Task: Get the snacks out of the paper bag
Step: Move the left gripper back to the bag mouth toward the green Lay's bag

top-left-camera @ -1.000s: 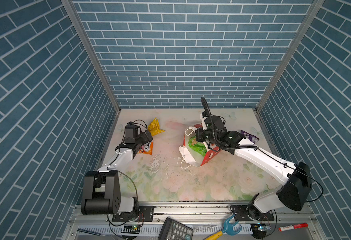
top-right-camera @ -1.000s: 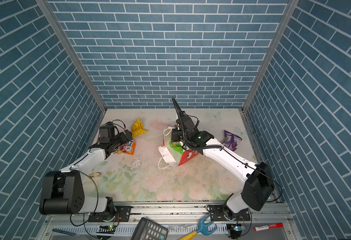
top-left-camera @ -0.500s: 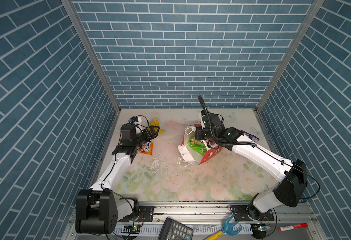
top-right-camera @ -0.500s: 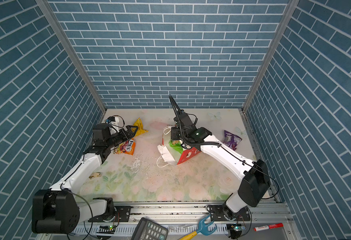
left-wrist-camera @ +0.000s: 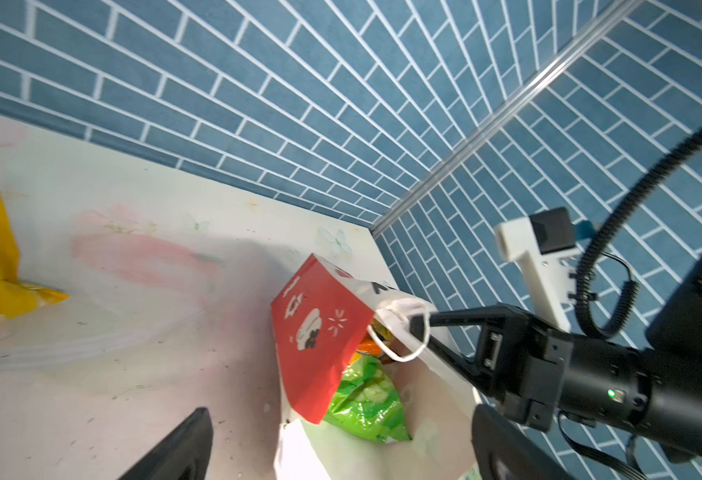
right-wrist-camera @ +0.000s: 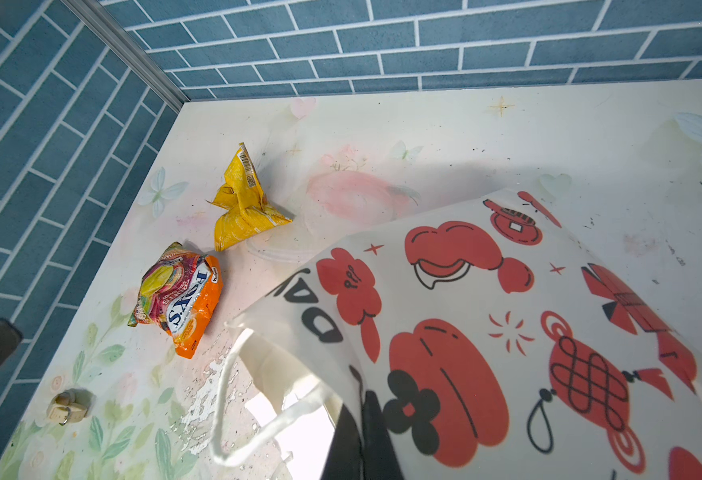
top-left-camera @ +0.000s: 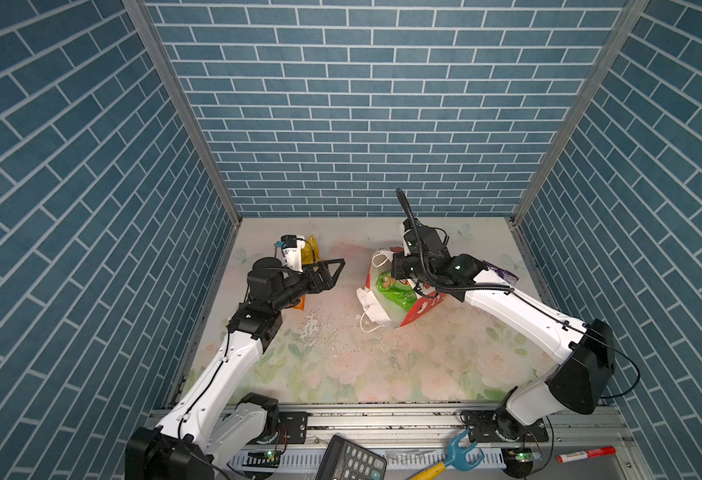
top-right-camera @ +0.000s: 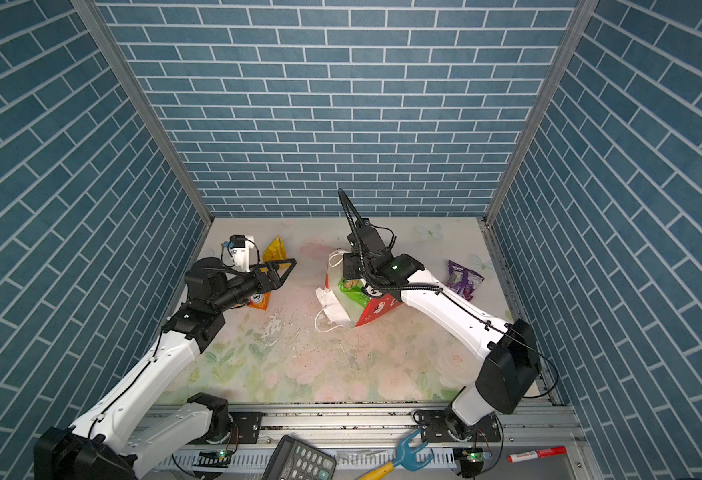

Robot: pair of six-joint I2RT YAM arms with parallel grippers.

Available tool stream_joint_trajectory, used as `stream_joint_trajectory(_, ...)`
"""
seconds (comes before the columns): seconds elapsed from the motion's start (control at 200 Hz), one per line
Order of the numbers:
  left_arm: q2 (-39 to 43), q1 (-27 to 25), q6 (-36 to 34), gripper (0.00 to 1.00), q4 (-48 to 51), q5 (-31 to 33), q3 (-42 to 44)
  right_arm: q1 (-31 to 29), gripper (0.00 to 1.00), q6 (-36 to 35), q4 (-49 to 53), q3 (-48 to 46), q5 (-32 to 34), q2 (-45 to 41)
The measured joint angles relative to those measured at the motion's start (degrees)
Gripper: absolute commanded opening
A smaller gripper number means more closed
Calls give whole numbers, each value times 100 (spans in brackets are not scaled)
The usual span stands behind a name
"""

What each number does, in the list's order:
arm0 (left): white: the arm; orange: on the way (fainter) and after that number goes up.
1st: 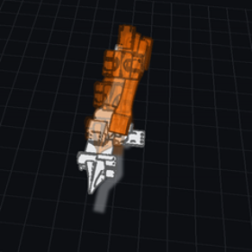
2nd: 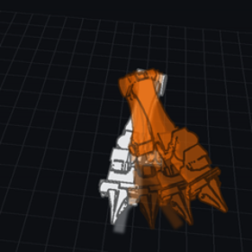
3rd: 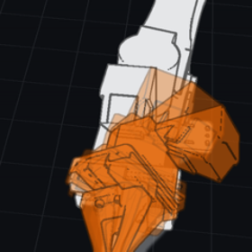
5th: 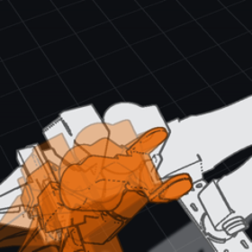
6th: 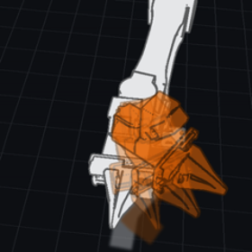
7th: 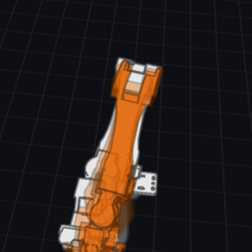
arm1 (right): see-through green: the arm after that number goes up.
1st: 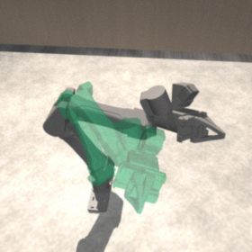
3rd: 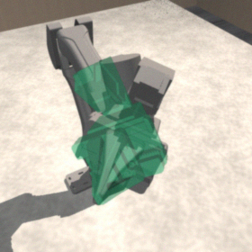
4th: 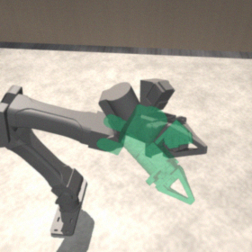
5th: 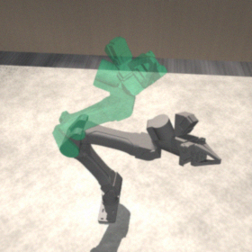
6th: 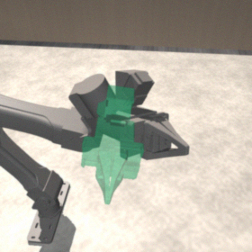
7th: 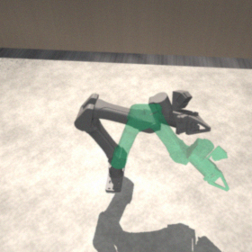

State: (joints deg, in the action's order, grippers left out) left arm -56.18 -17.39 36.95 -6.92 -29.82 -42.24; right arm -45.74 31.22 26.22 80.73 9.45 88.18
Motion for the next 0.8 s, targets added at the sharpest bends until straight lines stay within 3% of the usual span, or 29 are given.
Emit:
stream_joint_trajectory(0.175,313,-730,-323,98,308,557,-2,0,0,2,-2,-13,7,-22)
stream_joint_trajectory(0.43,24,-892,-439,94,190,807,-2,0,0,2,-2,-59,44,-76)
stream_joint_trajectory(0.8,-647,-1545,-238,85,-472,927,127,0,0,-2,20,-59,70,-76)
